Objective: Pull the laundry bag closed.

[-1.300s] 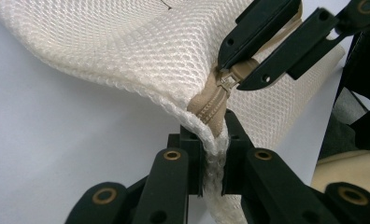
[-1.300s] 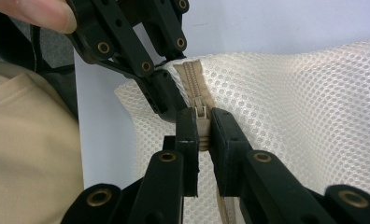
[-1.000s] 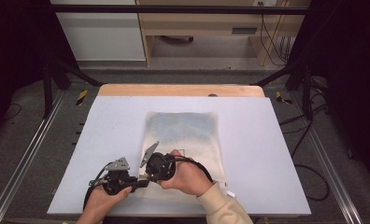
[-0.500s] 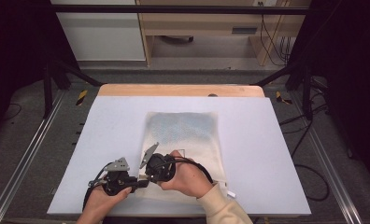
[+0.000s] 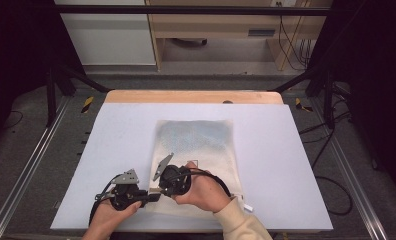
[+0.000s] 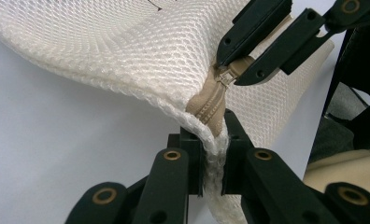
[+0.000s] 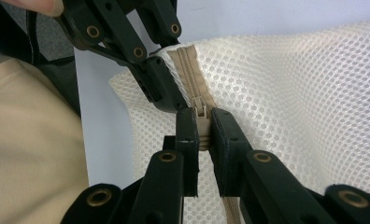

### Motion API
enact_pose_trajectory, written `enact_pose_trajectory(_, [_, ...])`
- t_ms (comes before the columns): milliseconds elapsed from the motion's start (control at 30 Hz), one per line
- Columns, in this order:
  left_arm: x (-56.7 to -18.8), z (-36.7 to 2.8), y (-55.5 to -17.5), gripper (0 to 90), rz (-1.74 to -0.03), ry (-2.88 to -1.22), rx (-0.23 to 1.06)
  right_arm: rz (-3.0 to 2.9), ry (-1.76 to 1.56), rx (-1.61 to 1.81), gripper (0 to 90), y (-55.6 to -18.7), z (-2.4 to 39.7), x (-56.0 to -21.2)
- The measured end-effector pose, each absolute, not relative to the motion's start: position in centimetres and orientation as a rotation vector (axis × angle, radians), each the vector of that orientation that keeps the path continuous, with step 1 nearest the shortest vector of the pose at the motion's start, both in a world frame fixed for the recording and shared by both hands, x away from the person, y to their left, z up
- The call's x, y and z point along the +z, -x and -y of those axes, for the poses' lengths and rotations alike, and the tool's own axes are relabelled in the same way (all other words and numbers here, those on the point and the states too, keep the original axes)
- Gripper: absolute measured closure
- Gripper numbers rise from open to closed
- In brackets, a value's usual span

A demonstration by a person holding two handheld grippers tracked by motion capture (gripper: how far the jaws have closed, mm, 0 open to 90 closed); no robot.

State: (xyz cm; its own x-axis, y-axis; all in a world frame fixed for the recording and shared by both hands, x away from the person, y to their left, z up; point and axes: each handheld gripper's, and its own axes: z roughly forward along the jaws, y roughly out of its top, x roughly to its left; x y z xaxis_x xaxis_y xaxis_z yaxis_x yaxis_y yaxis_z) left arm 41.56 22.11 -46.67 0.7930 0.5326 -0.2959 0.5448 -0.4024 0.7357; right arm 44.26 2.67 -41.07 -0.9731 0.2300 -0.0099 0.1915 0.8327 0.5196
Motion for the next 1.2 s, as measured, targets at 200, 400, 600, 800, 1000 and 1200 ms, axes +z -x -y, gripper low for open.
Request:
enact_pose_trajectory(200, [-46.7,-22.1,-41.6,82.3,-0.796,-2.074,-0.026,-2.944,-0.351,0.841,82.0,-44.4,-2.3,-41.3])
enact_pose_trajectory(400, [-46.7,-22.1,-41.6,82.3,-0.791,-2.073,-0.028,-2.94,-0.366,0.84,82.1,-44.3,-1.9,-41.3])
enact_pose_trajectory(600, [-46.7,-22.0,-41.6,82.2,-0.785,-2.071,-0.037,-2.942,-0.375,0.844,82.1,-44.3,-1.7,-41.3])
enact_pose_trajectory(800, [-46.7,-22.1,-41.6,82.2,-0.787,-2.068,-0.038,-2.941,-0.398,0.845,82.0,-44.4,-1.4,-41.5])
enact_pose_trajectory(1000, [-46.7,-22.1,-41.6,82.2,-0.79,-2.063,-0.043,-2.945,-0.406,0.85,82.0,-44.5,-0.9,-41.4])
enact_pose_trajectory(1200, [-46.7,-22.1,-41.7,82.2,-0.791,-2.063,-0.046,-2.943,-0.418,0.842,82.0,-44.6,-0.5,-41.5])
